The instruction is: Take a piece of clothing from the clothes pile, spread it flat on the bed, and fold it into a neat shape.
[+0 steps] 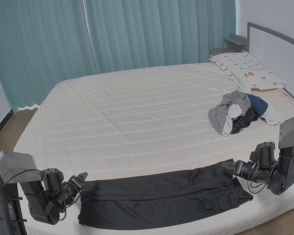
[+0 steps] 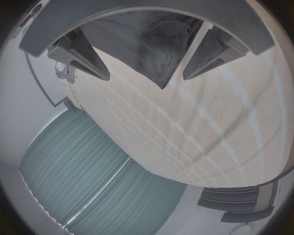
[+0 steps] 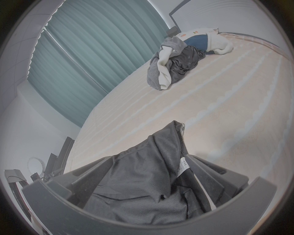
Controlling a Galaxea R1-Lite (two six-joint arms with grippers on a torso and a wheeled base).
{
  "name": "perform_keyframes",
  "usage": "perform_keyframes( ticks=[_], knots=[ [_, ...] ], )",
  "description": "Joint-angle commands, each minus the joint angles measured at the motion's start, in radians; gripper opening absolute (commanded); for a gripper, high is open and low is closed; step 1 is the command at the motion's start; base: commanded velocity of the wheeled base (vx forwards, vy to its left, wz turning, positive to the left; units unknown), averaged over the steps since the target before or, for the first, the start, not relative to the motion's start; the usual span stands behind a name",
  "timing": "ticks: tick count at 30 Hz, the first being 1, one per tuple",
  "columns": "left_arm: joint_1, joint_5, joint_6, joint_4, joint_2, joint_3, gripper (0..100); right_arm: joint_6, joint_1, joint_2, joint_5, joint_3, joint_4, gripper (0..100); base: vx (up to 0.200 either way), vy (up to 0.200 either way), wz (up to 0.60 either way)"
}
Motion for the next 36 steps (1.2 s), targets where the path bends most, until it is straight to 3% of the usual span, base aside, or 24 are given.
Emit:
perform_keyframes(
  ticks=[1, 11, 12, 28, 36],
  knots=[
    [-0.010, -0.004, 0.050, 0.021, 0.055, -0.011, 100, 0.004, -0.014, 0.053, 0.007, -0.019, -0.001, 100, 0.000, 0.000, 0.00],
    [-0.016, -0.010, 0.118, 0.012, 0.065, 0.089, 100, 0.004, -0.017, 0.068, 0.008, -0.020, 0.000, 100, 0.000, 0.000, 0.00],
    [-0.017, -0.012, 0.136, 0.012, 0.068, 0.092, 0, 0.004, -0.017, 0.068, 0.008, -0.019, 0.000, 100, 0.000, 0.000, 0.00],
    [-0.003, -0.001, 0.167, 0.011, 0.065, 0.150, 0, 0.005, -0.014, 0.070, 0.010, -0.011, 0.002, 100, 0.000, 0.000, 0.00],
    [0.013, 0.002, 0.241, 0.009, 0.057, 0.171, 0, 0.004, -0.015, 0.074, 0.010, -0.010, 0.002, 100, 0.000, 0.000, 0.00]
  ],
)
